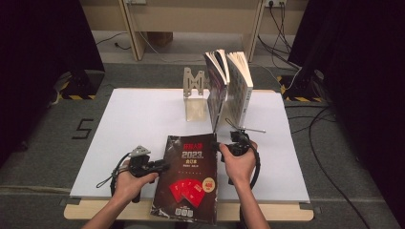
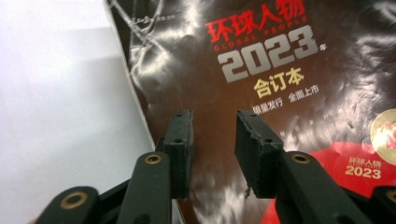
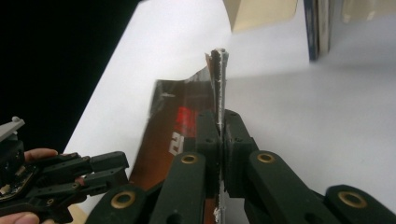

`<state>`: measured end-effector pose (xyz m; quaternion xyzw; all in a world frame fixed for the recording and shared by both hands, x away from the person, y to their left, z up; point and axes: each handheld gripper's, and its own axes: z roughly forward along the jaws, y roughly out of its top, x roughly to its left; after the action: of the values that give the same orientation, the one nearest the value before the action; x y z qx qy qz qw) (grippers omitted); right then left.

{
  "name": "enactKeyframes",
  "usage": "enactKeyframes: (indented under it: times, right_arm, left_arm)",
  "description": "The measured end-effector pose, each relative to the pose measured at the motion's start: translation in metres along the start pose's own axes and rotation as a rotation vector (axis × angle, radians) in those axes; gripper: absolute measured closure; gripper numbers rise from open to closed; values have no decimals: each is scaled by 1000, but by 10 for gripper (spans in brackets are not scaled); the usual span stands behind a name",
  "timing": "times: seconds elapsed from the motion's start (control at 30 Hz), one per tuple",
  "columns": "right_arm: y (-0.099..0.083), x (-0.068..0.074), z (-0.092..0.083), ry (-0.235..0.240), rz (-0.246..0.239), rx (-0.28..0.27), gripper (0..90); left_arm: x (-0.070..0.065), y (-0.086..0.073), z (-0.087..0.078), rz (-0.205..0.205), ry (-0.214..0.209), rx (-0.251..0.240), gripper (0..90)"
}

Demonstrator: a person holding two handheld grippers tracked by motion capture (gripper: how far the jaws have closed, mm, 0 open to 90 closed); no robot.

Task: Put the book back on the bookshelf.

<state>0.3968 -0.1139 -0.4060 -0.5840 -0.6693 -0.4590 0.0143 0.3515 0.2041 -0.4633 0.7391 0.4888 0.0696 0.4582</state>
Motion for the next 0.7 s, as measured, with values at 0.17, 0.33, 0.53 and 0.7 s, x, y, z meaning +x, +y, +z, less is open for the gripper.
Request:
enactKeyframes:
  times: [0.17,0.33,0.53,0.7]
  right_arm:
    - [10,19,-17,-44,-68,-93,875]
    - [19,33,-26,-77,-124,-169,875]
    - [25,44,-31,-97,-149,-220,875]
    - [27,54,-32,-115,-184,-250,876]
  left_arm:
    - [-1,6,-3,-12,-11,-15,576]
    - [-4,12,-4,-9,-22,-35,545]
    - [-9,19,-6,1,-31,-48,522]
    - [-12,23,-6,3,-34,-47,501]
